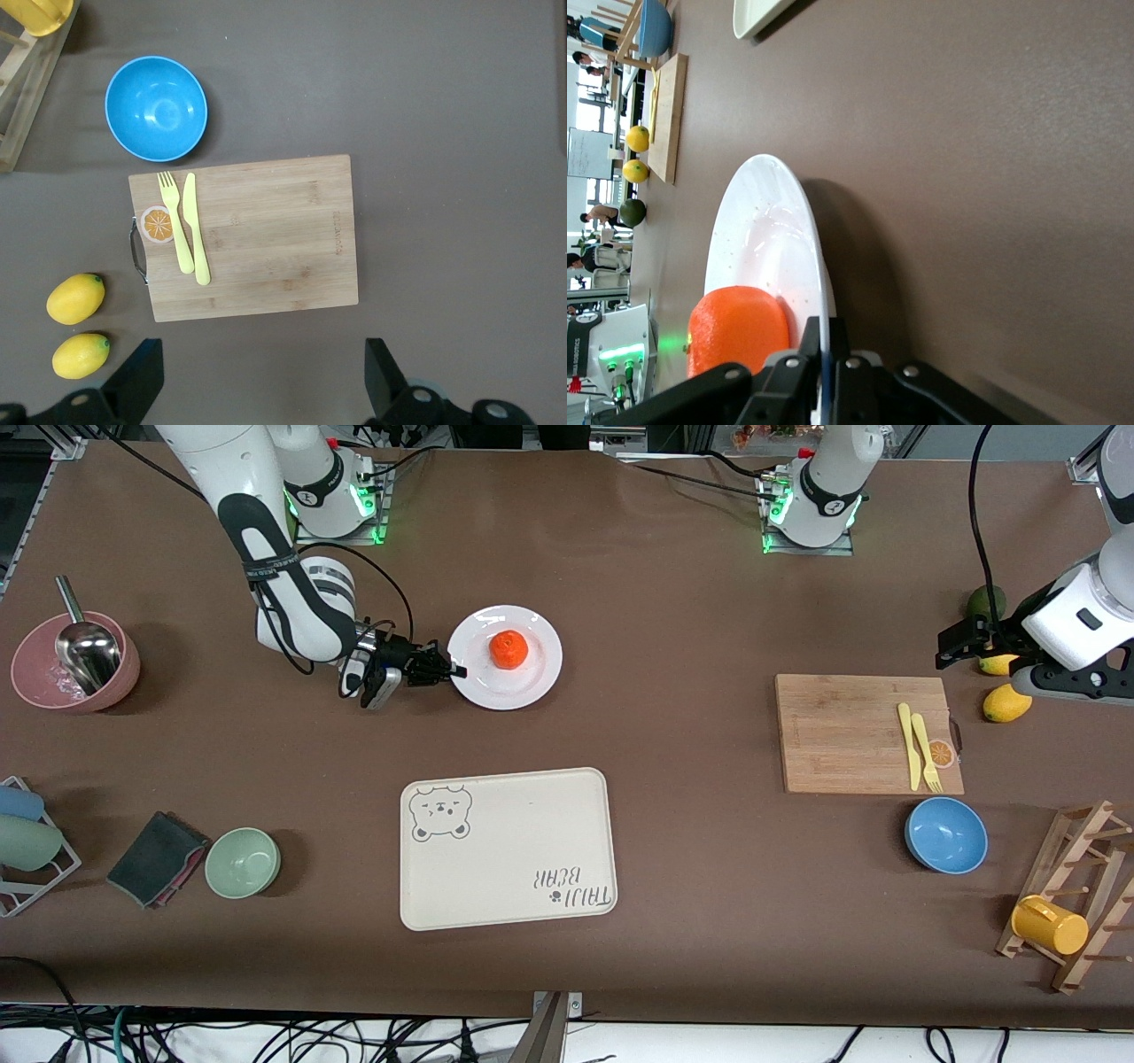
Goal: Place orange and plate with both arms
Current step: 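Slide the plate with the right gripper onto the bear tray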
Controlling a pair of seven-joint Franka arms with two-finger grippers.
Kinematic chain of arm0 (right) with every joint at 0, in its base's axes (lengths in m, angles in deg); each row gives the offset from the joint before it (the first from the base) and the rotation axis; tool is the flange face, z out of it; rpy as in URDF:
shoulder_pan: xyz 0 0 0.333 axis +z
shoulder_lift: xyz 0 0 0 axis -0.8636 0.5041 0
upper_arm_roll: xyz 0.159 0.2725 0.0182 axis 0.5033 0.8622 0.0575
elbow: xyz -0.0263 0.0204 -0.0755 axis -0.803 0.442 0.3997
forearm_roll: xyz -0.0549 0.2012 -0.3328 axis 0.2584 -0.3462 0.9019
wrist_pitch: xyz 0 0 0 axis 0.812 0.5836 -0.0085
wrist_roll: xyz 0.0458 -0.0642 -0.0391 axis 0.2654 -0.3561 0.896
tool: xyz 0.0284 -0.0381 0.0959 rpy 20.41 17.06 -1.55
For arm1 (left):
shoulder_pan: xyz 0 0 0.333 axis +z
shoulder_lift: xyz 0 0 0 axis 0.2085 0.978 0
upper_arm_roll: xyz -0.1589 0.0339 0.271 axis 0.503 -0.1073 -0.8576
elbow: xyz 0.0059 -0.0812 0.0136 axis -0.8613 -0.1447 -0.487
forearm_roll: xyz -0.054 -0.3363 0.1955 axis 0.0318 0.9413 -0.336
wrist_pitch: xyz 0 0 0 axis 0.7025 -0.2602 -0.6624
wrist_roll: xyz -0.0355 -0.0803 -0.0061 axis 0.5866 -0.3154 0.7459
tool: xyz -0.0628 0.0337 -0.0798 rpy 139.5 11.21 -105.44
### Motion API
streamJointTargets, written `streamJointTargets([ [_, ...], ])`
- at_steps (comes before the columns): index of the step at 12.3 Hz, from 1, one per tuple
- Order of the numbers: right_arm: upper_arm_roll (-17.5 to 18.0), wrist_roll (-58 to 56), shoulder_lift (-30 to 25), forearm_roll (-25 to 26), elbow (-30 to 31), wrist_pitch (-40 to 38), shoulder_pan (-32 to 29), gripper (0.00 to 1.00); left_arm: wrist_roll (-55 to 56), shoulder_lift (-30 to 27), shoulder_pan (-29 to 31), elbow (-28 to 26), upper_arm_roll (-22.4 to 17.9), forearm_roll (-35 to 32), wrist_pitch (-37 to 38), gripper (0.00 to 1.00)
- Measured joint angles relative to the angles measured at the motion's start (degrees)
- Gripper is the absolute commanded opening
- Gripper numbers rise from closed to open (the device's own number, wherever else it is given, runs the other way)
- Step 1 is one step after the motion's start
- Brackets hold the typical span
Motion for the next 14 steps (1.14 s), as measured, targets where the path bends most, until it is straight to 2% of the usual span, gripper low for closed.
streamJointTargets([
  [4, -0.4, 1.3, 0.0, -0.7, -1.4, 0.1, -0.4, 0.0, 0.0, 0.3, 0.0, 0.0, 0.0, 0.0, 0.0, 1.0],
  [7, -0.9, 5.6, 0.2, -0.7, -5.3, 0.7, -0.6, 0.0, 0.0, 0.3, 0.0, 0.0, 0.0, 0.0, 0.0, 1.0],
  [11, -0.9, 14.9, 3.2, 0.3, -14.3, 0.7, -1.4, 0.0, 0.0, 0.3, 0.0, 0.0, 0.0, 0.0, 0.0, 1.0],
  [14, -1.2, 24.2, 9.0, 5.0, -24.9, 0.7, -2.5, 0.0, 0.0, 0.3, 0.0, 0.0, 0.0, 0.0, 0.0, 1.0],
])
